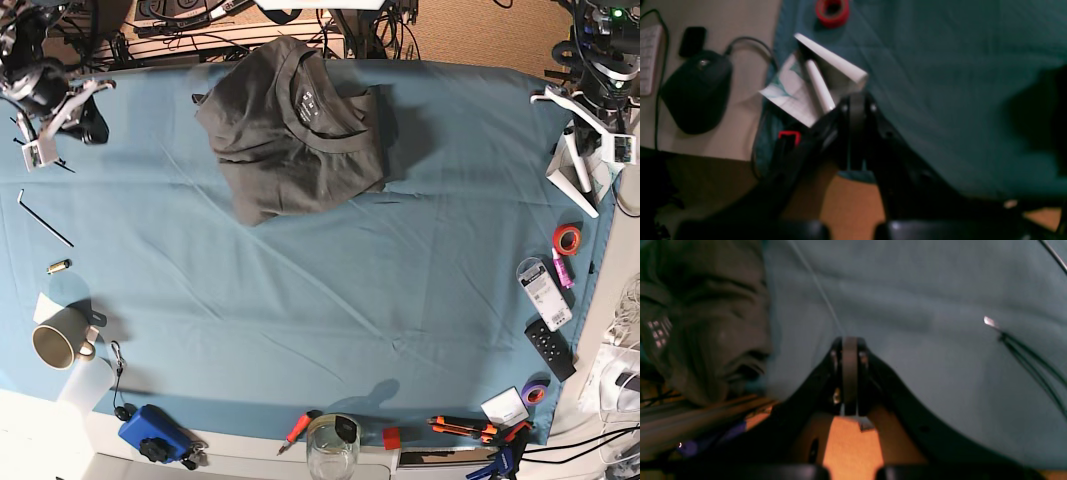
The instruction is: Fold the T-shirt properly
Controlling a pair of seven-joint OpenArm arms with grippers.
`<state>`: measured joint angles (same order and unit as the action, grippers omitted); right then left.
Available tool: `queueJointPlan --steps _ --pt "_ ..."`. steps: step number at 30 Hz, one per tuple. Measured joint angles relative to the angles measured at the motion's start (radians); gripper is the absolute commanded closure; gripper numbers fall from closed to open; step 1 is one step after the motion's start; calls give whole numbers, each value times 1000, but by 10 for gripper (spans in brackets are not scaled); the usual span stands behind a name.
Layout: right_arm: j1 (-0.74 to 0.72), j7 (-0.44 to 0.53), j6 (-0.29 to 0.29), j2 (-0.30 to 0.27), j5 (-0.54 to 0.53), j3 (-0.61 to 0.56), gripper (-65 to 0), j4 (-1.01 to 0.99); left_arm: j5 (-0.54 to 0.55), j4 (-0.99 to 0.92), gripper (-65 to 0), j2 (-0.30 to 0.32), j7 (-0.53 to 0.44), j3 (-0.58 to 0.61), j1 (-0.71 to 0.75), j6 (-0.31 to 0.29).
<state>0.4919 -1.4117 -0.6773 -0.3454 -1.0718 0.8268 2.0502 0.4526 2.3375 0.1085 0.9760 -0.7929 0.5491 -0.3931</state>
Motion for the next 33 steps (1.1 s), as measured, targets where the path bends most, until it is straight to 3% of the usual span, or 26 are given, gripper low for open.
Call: queueJointPlan --steps 3,10,17,21,26,33 --pt "55 -2 0 2 1 2 0 1 0 -89 0 0 48 0 4 -31" --pt "200 3 -3 3 -27 2 0 2 91 -116 0 0 45 -77 114 -23" --pt "319 2 -20 118 50 2 0 4 169 -114 0 -5 86 -118 244 -24" --pt "369 2 -19 163 77 2 0 4 161 -114 0 -23 94 -119 308 -26" --pt "381 3 -20 163 150 2 0 4 169 -146 0 -35 87 -119 335 -51" --pt "381 14 -20 152 216 -96 0 -100 198 -403 0 -43 86 -118 333 -87"
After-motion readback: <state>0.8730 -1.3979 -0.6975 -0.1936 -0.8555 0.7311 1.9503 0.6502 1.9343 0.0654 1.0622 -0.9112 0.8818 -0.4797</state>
